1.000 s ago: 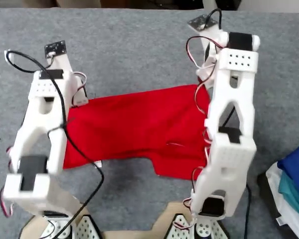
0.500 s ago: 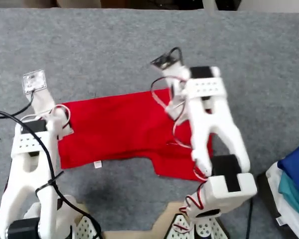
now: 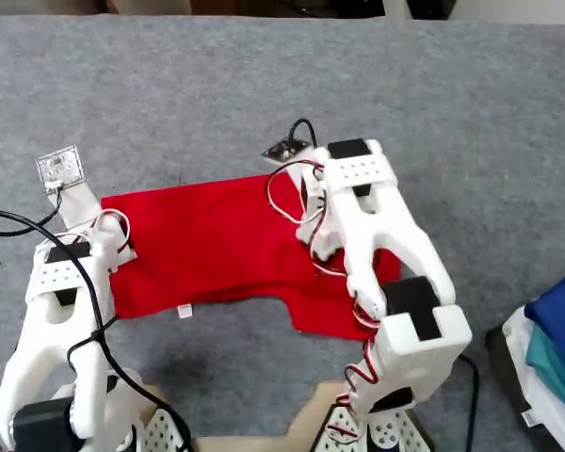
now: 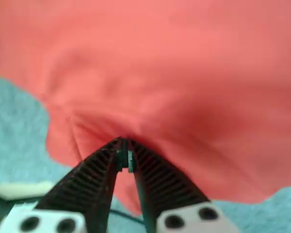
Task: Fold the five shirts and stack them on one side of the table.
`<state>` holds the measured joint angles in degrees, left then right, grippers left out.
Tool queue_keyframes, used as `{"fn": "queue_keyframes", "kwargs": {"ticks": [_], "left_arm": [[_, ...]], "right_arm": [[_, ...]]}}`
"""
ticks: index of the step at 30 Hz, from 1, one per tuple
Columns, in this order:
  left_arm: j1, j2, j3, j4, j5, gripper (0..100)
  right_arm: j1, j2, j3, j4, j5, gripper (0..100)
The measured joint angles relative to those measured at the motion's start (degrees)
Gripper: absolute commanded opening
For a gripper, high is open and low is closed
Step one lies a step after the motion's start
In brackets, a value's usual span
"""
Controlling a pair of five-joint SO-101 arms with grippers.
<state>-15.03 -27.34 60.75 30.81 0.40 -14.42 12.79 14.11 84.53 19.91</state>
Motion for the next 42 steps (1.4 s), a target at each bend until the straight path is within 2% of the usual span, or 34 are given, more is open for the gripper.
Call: {"fn": "queue_keyframes", "kwargs": {"ticks": [11, 20, 25, 33, 36, 42], "left_arm": [[0.0, 0.0, 0.0, 0.0, 0.0, 2], [0.0, 0.09, 0.0, 0.0, 0.0, 2], [0.0, 0.09, 0.0, 0.0, 0.0, 2], [0.0, 0.09, 0.0, 0.0, 0.0, 2], [0.0, 0.09, 0.0, 0.0, 0.0, 2], [0.0, 0.09, 0.0, 0.0, 0.0, 2]], "right_arm": [[-3.25, -7.91, 14.33, 0.62, 0.0, 0.5], [-5.54, -8.62, 26.02, -8.35, 0.0, 0.5], [-5.71, -9.85, 25.85, -6.51, 0.0, 0.5], [-5.71, -18.73, 13.8, 4.04, 0.0, 0.5], [-5.71, -18.73, 13.27, 3.78, 0.0, 0.5], [-5.71, -15.3, 16.09, -3.96, 0.0, 0.5]]}}
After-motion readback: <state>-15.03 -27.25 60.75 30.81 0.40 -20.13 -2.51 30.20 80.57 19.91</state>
